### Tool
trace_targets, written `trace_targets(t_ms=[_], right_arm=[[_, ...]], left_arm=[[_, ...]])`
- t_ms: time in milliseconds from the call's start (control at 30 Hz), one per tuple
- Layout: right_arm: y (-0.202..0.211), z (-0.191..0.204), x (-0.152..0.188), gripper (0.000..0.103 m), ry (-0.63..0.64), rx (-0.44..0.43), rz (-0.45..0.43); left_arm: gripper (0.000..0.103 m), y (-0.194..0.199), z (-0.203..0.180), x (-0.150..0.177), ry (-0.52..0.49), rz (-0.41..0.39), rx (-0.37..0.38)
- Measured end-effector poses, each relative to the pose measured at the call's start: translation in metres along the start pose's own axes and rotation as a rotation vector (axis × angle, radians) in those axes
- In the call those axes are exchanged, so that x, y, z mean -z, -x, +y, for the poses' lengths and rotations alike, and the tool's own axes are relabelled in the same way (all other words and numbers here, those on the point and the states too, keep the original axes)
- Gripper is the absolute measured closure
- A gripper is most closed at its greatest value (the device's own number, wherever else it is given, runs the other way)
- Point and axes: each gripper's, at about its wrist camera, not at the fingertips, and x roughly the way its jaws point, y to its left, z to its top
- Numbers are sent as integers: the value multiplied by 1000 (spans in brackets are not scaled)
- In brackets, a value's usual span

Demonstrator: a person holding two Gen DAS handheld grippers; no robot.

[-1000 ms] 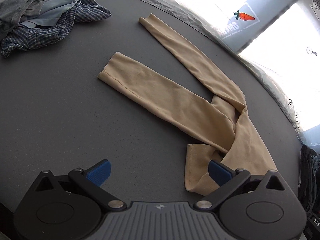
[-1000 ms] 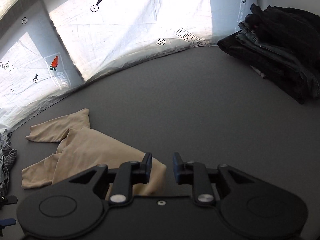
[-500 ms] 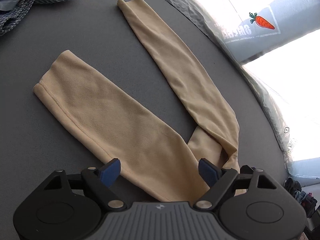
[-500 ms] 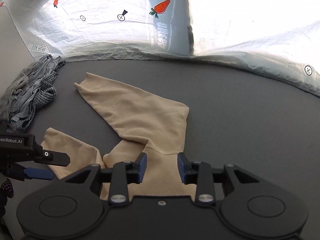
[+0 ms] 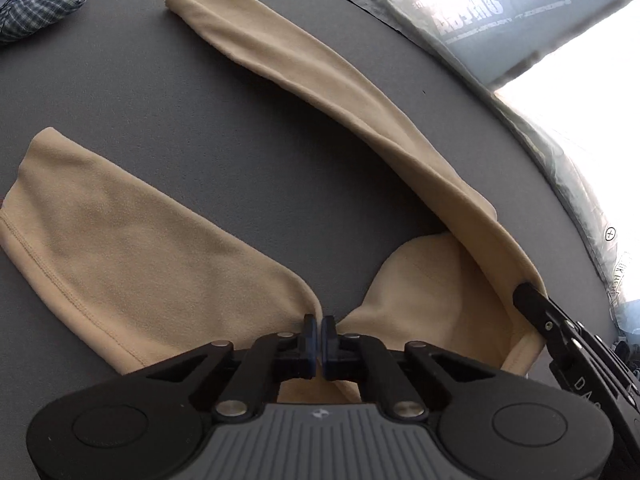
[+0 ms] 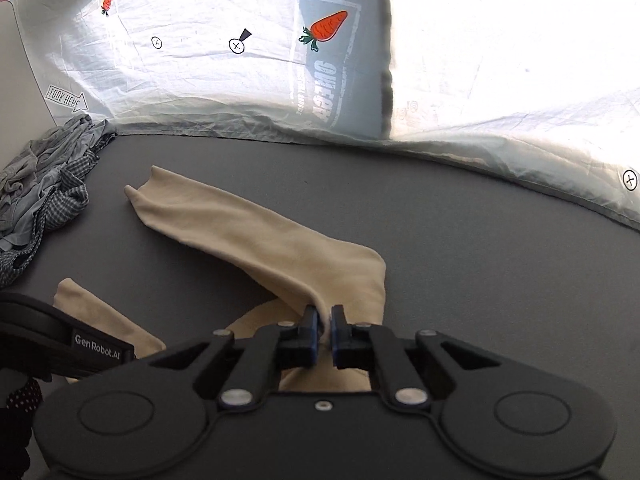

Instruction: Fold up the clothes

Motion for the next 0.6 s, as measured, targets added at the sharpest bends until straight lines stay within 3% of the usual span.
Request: trace_targets(t_ms=[167,300,467,600], right_arm=[[83,-51,-18,98,-94,179,-214],[161,-95,-25,99,-202,314,-385],[232,-126,-20,99,-312,406,-534],[278,-131,-13,99,-372,400,-632]], left_arm=[[101,44,13,-1,57,-114,6],[101,106,14,-11,51,-300,-12],[101,193,8,-25,-2,-567,-38],[101,260,-4,-24,-52,-761,-12]])
